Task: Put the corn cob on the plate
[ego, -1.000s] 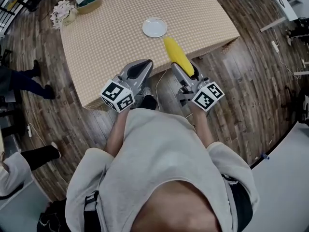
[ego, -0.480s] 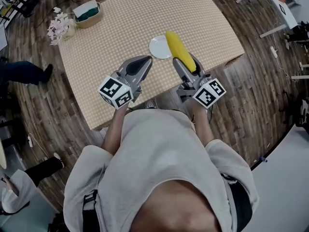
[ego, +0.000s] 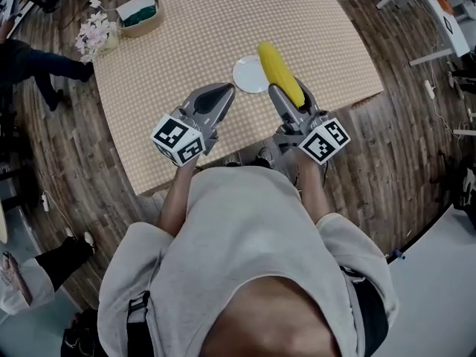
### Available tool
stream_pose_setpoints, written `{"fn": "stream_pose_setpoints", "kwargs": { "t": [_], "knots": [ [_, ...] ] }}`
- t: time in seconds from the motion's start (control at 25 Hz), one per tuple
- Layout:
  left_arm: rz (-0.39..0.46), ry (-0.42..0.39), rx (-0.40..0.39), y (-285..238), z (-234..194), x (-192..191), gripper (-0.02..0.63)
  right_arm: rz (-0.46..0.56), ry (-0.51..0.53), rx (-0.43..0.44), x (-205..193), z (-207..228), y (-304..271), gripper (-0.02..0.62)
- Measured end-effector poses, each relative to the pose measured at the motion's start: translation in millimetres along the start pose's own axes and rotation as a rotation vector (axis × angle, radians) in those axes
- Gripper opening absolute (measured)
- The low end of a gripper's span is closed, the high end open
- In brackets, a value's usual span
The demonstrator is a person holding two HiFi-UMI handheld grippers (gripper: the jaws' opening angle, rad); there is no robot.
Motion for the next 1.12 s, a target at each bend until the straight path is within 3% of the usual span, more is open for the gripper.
{"fn": "stream_pose_setpoints", "kwargs": {
  "t": [0.44, 0.64, 1.12],
  "knots": [
    [-0.009, 0.035, 0.108, -20.1, -3.7, -17.5, 0.008, -0.051, -0.046, 0.046, 4.5, 37.3, 2.5, 0.249],
    [-0.043, 0.091, 0.168, -15.2, -14.2, -46.8, 0.008, -0.098, -0.105, 0.019, -20.8, 57.5, 14.2, 0.249],
    [-0.132, 0.192, 0.2, -15.2, -16.6, -124.4, 0.008, -0.162, -0.21, -0.05, -89.9, 101.5, 51.6, 0.249]
  ]
}}
Point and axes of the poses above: the fingertips, and each gripper's own axes: y backward along the fingers, z to its right, x out of its top, the point moved 2 cm from there along y, backward along the fingers, and after that the axes turned 3 degrees about y, right-handed, at the moved point
